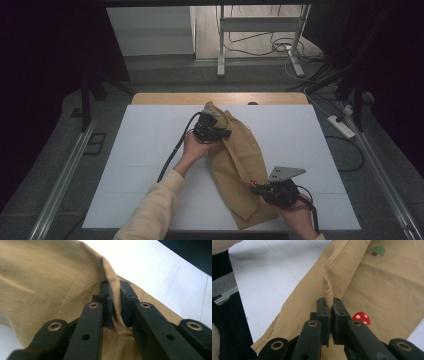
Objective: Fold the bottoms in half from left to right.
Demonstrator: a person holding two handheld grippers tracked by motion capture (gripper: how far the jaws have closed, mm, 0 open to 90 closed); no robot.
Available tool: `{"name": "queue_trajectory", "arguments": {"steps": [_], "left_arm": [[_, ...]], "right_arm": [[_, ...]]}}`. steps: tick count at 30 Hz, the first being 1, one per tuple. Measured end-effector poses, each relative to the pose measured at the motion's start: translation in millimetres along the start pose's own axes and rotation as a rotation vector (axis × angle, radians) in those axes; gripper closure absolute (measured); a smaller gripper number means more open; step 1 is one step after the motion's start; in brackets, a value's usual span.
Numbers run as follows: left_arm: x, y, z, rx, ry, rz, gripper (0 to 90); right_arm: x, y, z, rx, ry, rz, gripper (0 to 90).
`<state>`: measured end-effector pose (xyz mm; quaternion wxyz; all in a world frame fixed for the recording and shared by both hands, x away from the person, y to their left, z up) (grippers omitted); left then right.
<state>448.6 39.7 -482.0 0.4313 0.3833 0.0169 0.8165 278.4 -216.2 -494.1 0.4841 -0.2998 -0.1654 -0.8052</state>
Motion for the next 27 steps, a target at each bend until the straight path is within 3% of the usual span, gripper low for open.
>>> {"name": "queue_trajectory", "arguments": {"steps": [27], "left_arm": [[-23.3, 3.3, 0.8, 0.007, -0.024, -0.005, 81.2]], "right_arm": [[3.6, 4.5, -9.8, -0.019, -0.034, -0.013, 85.6]]}}
Point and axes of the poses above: each handheld gripper's, and its own axes: x roughly backward along the jaws, z roughly out of its top, y roughly to its right, the point moved 1 cm from there along -x, roughly forward along the jaws, and after that the axes turned 5 degrees about x, right-handed, at the moved point
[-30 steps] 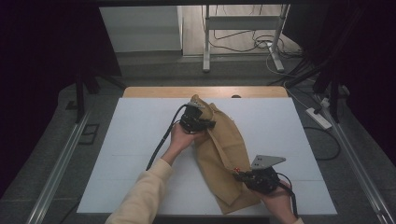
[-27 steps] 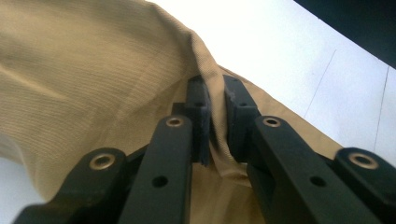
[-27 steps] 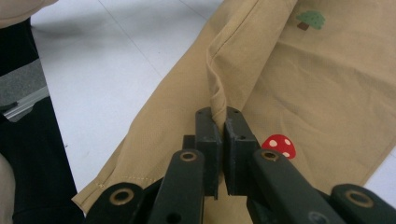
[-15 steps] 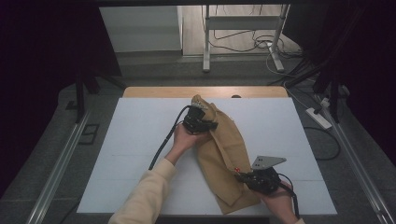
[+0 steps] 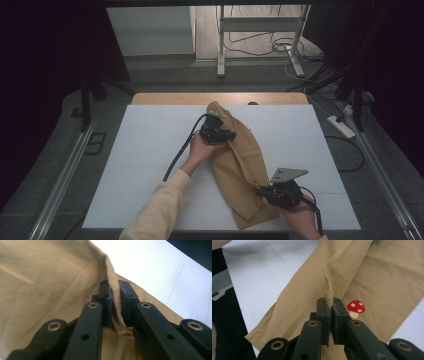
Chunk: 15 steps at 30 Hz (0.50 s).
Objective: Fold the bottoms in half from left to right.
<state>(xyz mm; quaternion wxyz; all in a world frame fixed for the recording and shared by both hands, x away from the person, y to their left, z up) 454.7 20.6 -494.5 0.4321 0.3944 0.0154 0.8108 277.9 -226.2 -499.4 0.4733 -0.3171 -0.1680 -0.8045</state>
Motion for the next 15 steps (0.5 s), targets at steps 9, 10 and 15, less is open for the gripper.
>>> {"name": "queue_trajectory", "arguments": {"steps": [9, 10, 15], "left_arm": [[-5.0, 0.9, 0.7, -0.002, -0.009, 0.001, 80.0], [-5.5, 1.1, 0.7, -0.003, -0.009, 0.000, 79.9], [-8.0, 3.3, 1.4, -0.003, -0.009, -0.002, 79.7]], "right_arm": [[2.1, 1.8, -2.9, -0.009, -0.007, -0.006, 85.6], [2.2, 1.8, -3.2, -0.009, -0.009, -0.006, 85.6], [3.9, 2.7, -4.8, -0.010, -0.012, -0.012, 85.6]]}}
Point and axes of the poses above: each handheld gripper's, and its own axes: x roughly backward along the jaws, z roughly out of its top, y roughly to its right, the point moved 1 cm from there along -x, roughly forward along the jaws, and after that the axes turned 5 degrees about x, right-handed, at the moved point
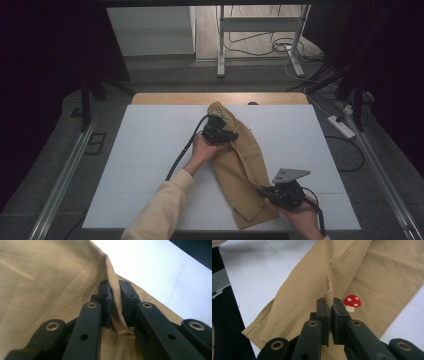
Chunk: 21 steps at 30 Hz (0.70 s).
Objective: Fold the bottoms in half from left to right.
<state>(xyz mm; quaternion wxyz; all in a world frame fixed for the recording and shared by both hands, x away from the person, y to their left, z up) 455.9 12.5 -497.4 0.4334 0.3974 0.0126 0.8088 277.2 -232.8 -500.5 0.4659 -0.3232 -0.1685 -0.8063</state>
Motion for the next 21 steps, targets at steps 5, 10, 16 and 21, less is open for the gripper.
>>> {"name": "queue_trajectory", "arguments": {"steps": [5, 10, 16, 21], "left_arm": [[-3.2, 1.3, 0.8, -0.001, -0.005, -0.002, 79.1], [-5.3, 3.3, 1.5, -0.006, -0.008, -0.005, 77.9], [-6.7, 4.3, 1.9, -0.007, -0.012, -0.006, 77.3], [-8.5, 4.9, 1.7, -0.008, -0.013, -0.009, 76.6]], "right_arm": [[2.2, 1.5, -2.2, -0.009, -0.001, -0.005, 85.6], [3.0, 2.1, -3.3, -0.009, -0.004, -0.007, 85.6], [4.5, 2.6, -4.4, -0.012, -0.004, -0.009, 85.6], [5.6, 2.6, -5.5, -0.012, -0.003, -0.011, 85.5]]}}
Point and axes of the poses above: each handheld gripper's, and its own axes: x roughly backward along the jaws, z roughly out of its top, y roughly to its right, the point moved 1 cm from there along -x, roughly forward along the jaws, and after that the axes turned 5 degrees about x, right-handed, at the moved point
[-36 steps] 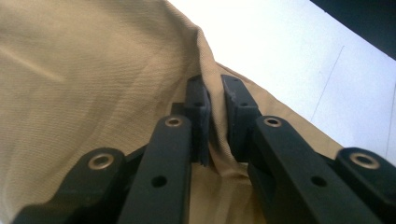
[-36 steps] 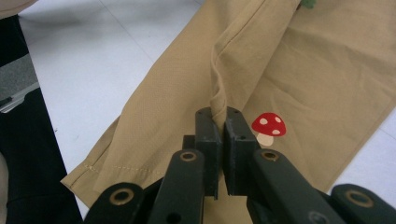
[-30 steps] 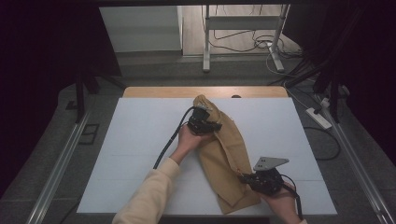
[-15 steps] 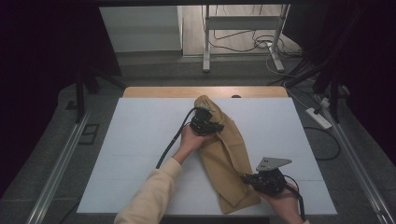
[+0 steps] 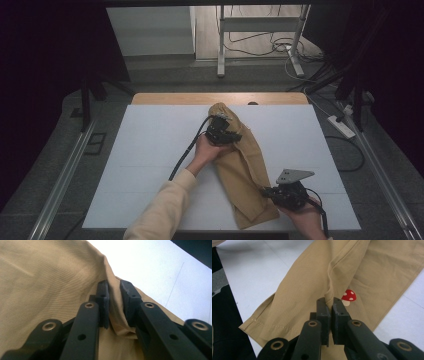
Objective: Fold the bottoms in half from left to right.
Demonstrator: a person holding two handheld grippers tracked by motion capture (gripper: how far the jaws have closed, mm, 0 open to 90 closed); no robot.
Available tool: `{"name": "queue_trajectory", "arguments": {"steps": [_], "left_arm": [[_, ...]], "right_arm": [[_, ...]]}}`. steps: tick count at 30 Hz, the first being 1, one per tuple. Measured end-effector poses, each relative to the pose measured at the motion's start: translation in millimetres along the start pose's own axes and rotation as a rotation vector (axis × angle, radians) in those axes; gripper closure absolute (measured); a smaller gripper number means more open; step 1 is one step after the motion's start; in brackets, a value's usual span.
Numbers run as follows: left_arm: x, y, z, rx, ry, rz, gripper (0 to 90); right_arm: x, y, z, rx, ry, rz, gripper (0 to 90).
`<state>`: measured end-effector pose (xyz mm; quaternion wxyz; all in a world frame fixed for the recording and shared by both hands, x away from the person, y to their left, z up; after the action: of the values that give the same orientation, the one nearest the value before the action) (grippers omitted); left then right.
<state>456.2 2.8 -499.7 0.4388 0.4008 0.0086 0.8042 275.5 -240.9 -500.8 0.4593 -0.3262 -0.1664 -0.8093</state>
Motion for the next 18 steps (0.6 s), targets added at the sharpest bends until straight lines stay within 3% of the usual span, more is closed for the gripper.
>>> {"name": "queue_trajectory", "arguments": {"steps": [2, 4, 8, 11, 18], "left_arm": [[-0.5, 0.9, -0.2, -0.001, 0.001, 0.003, 71.4], [0.3, 2.9, -0.1, -0.007, 0.013, 0.026, 57.6], [7.0, 4.2, -0.6, -0.003, 0.042, 0.027, 40.4], [12.9, 4.0, -2.8, -0.011, 0.033, 0.027, 36.3], [30.5, 3.1, -16.6, -0.038, 0.035, 0.025, 34.7]], "right_arm": [[0.3, -0.1, -0.6, -0.001, -0.002, 0.000, 85.5], [0.4, -0.2, -1.2, -0.001, -0.006, -0.001, 83.5], [0.2, 1.4, -2.2, 0.000, 0.002, -0.043, 61.1], [0.7, 4.3, -2.5, -0.019, 0.013, -0.075, 49.8], [-2.1, 8.8, 0.3, -0.038, 0.014, -0.086, 44.1]]}}
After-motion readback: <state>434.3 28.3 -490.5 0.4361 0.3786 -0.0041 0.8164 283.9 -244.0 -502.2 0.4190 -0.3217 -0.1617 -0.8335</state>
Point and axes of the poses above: each handheld gripper's, and its own axes: x roughly backward along the jaws, z roughly out of its top, y roughly to its right, the point moved 1 cm from there along -x, roughly forward along the jaws, and after that the axes turned 5 degrees about x, right-handed, at the moved point
